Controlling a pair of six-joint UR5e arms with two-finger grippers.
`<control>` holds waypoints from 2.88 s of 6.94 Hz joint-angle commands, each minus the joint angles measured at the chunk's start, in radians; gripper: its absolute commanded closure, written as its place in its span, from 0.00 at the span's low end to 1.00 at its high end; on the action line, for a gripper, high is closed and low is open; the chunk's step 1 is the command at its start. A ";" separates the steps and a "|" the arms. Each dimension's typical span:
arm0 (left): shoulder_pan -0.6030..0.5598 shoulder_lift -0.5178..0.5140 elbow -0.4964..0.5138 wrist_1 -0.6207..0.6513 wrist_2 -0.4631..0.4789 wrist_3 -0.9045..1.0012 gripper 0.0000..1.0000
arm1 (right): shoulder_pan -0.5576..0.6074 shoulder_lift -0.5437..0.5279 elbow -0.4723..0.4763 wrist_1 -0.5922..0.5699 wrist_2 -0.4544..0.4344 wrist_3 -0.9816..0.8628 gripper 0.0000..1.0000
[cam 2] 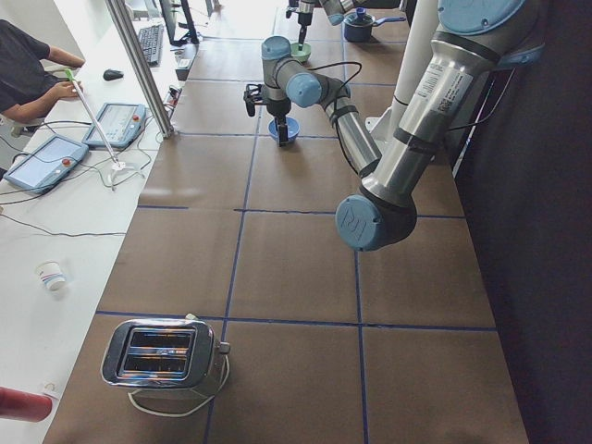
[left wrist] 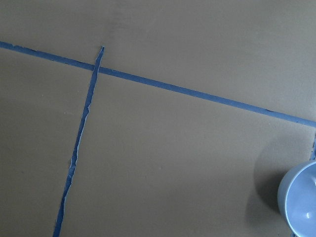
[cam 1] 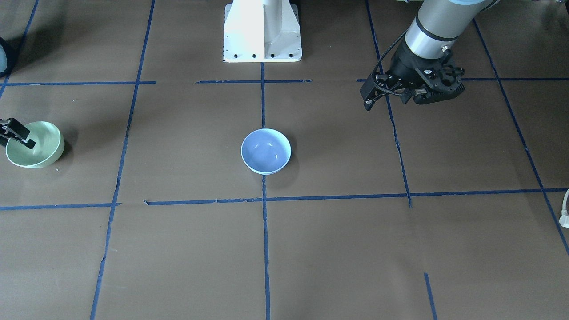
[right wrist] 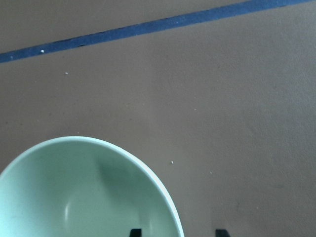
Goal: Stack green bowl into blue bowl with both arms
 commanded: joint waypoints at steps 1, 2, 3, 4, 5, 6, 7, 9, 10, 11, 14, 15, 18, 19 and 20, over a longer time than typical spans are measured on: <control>0.002 0.000 0.001 0.000 0.000 0.000 0.00 | 0.010 0.000 0.001 -0.001 0.004 -0.003 1.00; 0.002 0.000 0.001 0.000 0.000 -0.002 0.00 | 0.010 0.005 0.003 -0.001 0.004 0.002 1.00; 0.000 0.000 0.001 0.000 0.000 -0.002 0.00 | 0.022 0.008 0.027 -0.001 0.033 0.004 1.00; 0.000 0.001 0.001 0.000 0.002 -0.002 0.00 | 0.072 0.045 0.030 -0.001 0.131 0.007 1.00; -0.002 0.003 0.001 0.000 0.003 0.000 0.00 | 0.090 0.087 0.035 -0.003 0.179 0.046 1.00; -0.002 0.004 -0.002 -0.003 0.011 -0.002 0.00 | 0.090 0.143 0.056 -0.009 0.182 0.126 1.00; -0.006 0.030 -0.013 -0.006 0.027 0.000 0.00 | 0.084 0.222 0.067 -0.013 0.182 0.231 1.00; -0.059 0.108 0.007 -0.023 0.041 0.337 0.00 | 0.029 0.376 0.066 -0.045 0.168 0.358 1.00; -0.125 0.119 0.060 -0.028 0.032 0.433 0.00 | -0.004 0.437 0.067 -0.096 0.147 0.359 1.00; -0.211 0.130 0.125 -0.032 0.020 0.548 0.00 | -0.074 0.507 0.073 -0.146 0.077 0.396 1.00; -0.401 0.300 0.181 -0.051 -0.064 1.178 0.00 | -0.281 0.673 0.124 -0.327 -0.150 0.462 1.00; -0.447 0.305 0.194 -0.046 -0.063 1.215 0.00 | -0.338 0.721 0.133 -0.395 -0.204 0.482 1.00; -0.459 0.335 0.282 -0.054 -0.060 1.221 0.00 | -0.464 0.746 0.141 -0.399 -0.339 0.514 1.00; -0.475 0.337 0.302 -0.054 -0.060 1.218 0.00 | -0.481 0.746 0.142 -0.399 -0.356 0.514 1.00; -0.491 0.337 0.308 -0.054 -0.061 1.216 0.00 | -0.493 0.741 0.144 -0.409 -0.364 0.514 1.00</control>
